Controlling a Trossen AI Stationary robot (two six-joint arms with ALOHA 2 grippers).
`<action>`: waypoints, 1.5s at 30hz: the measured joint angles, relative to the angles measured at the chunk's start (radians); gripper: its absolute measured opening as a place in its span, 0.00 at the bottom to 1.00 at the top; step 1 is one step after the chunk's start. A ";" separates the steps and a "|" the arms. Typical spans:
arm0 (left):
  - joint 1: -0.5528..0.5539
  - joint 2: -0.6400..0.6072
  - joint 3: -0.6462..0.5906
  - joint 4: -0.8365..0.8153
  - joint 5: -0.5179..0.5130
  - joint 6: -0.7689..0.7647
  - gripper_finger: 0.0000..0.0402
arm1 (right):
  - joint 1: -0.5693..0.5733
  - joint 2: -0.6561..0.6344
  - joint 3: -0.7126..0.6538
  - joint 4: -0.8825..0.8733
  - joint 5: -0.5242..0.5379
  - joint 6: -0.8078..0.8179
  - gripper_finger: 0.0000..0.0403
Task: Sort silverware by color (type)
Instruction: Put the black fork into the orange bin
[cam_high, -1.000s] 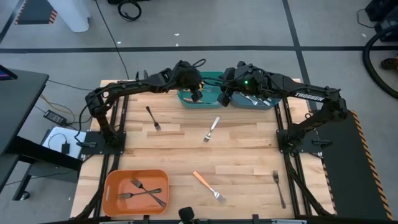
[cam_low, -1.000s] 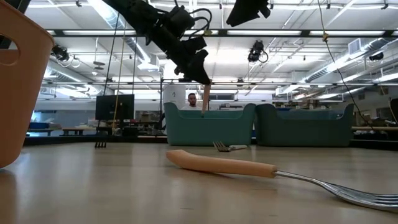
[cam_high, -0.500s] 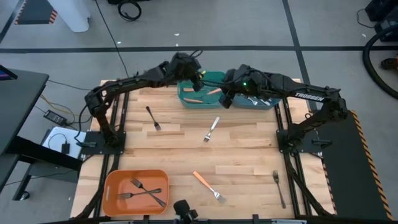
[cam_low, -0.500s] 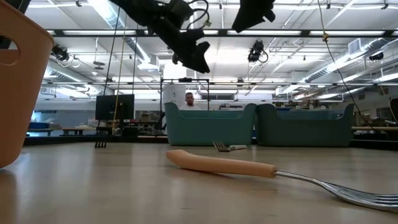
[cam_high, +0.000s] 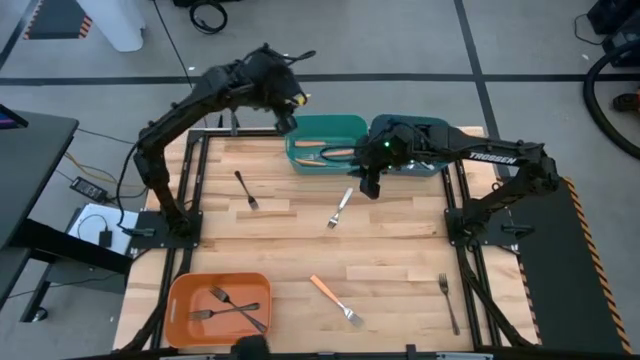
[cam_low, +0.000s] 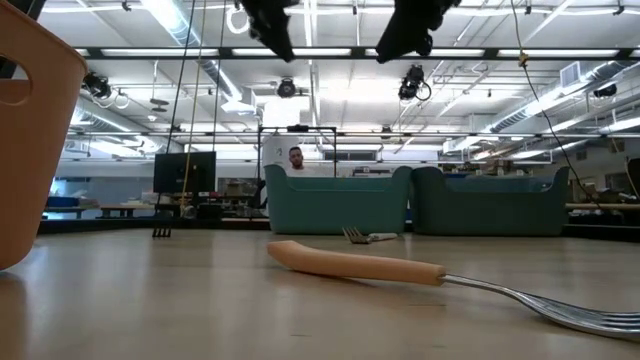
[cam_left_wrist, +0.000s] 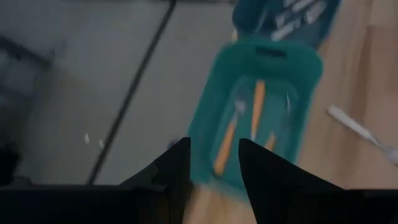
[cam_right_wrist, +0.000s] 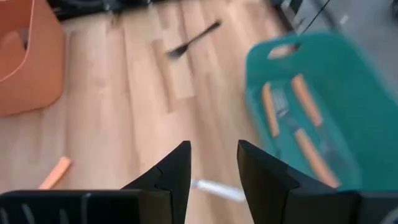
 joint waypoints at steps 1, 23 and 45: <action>0.003 -0.001 0.027 -0.062 0.000 -0.012 0.36 | 0.005 0.000 -0.014 -0.004 -0.009 0.022 0.34; -0.282 -0.065 0.052 -0.346 0.282 -0.120 0.36 | 0.363 -0.001 -0.153 -0.370 0.009 0.985 0.34; -0.425 -0.062 0.052 -0.159 0.283 -0.069 0.36 | 0.980 -0.001 -0.461 -0.296 -0.034 2.072 0.34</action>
